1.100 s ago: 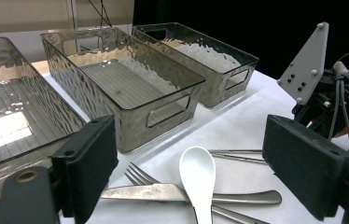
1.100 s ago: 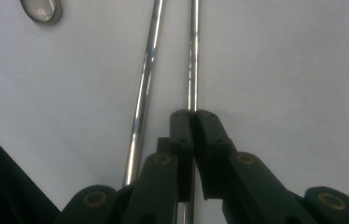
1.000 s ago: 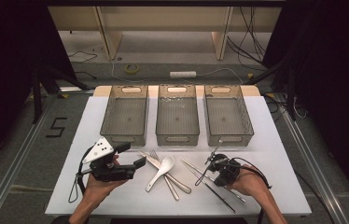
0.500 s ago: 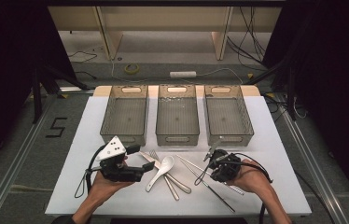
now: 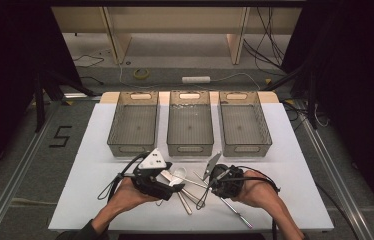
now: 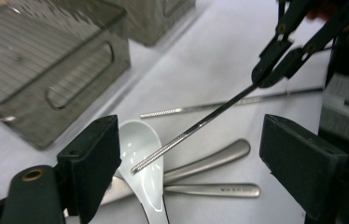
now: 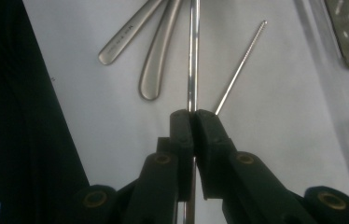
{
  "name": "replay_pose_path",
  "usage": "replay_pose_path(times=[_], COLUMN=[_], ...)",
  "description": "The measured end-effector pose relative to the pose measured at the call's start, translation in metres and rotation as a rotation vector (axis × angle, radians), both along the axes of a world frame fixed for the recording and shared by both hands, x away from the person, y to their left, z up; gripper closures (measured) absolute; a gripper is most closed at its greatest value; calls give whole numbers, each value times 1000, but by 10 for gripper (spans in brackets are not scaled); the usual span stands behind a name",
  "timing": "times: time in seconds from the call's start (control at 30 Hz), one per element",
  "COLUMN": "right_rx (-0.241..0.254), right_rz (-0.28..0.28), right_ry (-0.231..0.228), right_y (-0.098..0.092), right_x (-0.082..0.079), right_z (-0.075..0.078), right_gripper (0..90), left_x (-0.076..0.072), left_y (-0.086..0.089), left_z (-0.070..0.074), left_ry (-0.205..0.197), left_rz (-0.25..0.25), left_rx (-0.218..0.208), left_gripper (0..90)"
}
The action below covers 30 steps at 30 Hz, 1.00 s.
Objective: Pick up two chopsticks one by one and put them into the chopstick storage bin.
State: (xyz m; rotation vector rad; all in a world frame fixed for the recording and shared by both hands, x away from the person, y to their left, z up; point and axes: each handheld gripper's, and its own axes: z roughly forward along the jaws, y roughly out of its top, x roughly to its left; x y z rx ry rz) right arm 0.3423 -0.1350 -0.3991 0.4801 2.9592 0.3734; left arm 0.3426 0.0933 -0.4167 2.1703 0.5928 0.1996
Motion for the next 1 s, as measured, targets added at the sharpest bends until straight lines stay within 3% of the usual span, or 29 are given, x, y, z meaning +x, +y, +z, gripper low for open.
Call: replay_pose_path(times=[0.1, 0.3, 0.63, 1.0], right_rx=[-12, -20, -41, -42], right_rz=[42, 80, 135, 166], right_ry=[-10, -26, -40, -37], right_y=[4, 10, 18, 21], right_x=[-2, -8, -15, -18], right_z=[0, 3, 4, 4], right_gripper=[863, 863, 863, 863], left_x=[0, 1, -8, -12], left_y=[-8, -14, -27, -33], left_z=[-2, -5, -11, -15], left_ry=[12, 38, 27, 22], left_rz=[-39, -66, -164, -225], left_rx=[49, 88, 175, 194], left_gripper=[226, 288, 431, 600])
